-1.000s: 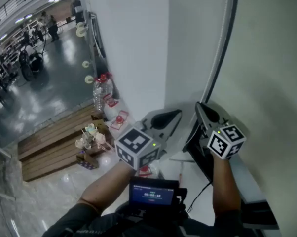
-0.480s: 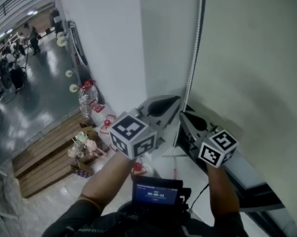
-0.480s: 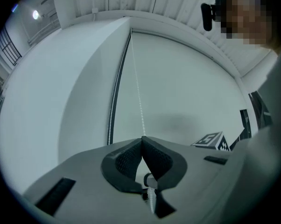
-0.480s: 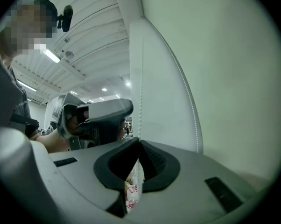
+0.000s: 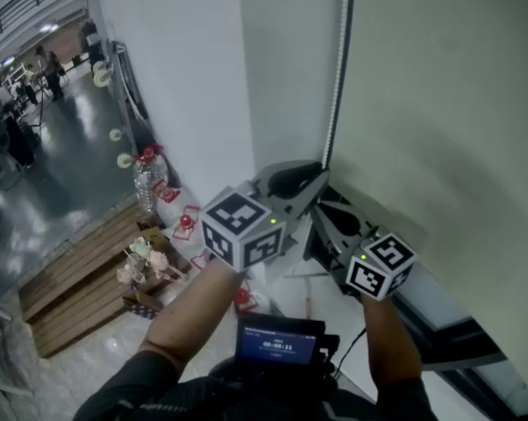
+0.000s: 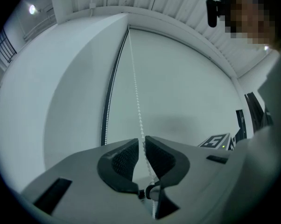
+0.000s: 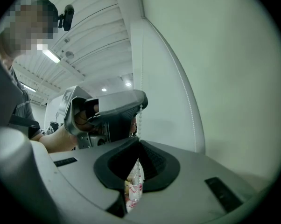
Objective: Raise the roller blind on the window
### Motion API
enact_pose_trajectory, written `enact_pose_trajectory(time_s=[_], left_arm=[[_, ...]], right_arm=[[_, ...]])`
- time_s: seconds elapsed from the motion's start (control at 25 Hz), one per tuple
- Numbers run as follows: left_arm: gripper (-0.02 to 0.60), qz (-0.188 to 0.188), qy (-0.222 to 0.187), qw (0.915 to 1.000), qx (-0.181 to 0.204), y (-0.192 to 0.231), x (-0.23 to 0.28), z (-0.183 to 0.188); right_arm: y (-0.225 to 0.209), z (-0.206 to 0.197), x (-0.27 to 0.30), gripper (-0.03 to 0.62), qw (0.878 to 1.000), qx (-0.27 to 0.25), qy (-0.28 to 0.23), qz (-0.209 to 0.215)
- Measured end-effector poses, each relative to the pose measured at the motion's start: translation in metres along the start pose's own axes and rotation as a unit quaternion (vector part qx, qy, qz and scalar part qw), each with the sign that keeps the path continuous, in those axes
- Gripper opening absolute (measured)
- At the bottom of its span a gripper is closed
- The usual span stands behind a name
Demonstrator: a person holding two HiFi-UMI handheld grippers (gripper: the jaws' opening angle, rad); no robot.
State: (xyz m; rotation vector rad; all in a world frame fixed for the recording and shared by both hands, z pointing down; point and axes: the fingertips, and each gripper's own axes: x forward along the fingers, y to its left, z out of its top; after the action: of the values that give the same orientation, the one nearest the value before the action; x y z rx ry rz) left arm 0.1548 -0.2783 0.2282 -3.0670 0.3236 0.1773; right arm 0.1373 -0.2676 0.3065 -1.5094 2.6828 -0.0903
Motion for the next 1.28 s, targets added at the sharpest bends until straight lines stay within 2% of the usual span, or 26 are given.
enact_pose_trajectory(time_s=[0.16, 0.24, 0.44, 1.28], left_arm=[[0.011, -0.002, 0.006, 1.0000, 0.002, -0.004, -0.001, -0.006], [0.005, -0.008, 0.005, 1.0000, -0.002, -0.005, -0.001, -0.008], [0.000, -0.024, 0.001, 0.9997, 0.002, -0.009, -0.003, -0.009], [-0.003, -0.008, -0.009, 0.9996, 0.024, 0.001, 0.000, -0.020]], right_arm=[[0.003, -0.005, 0.001, -0.002, 1.000, 0.004, 0.006, 0.000], [0.002, -0.007, 0.001, 0.000, 1.000, 0.012, 0.004, 0.000], [0.000, -0.008, 0.004, 0.000, 1.000, 0.015, -0.001, 0.003], [-0.012, -0.021, 0.010, 0.000, 1.000, 0.021, -0.012, -0.006]])
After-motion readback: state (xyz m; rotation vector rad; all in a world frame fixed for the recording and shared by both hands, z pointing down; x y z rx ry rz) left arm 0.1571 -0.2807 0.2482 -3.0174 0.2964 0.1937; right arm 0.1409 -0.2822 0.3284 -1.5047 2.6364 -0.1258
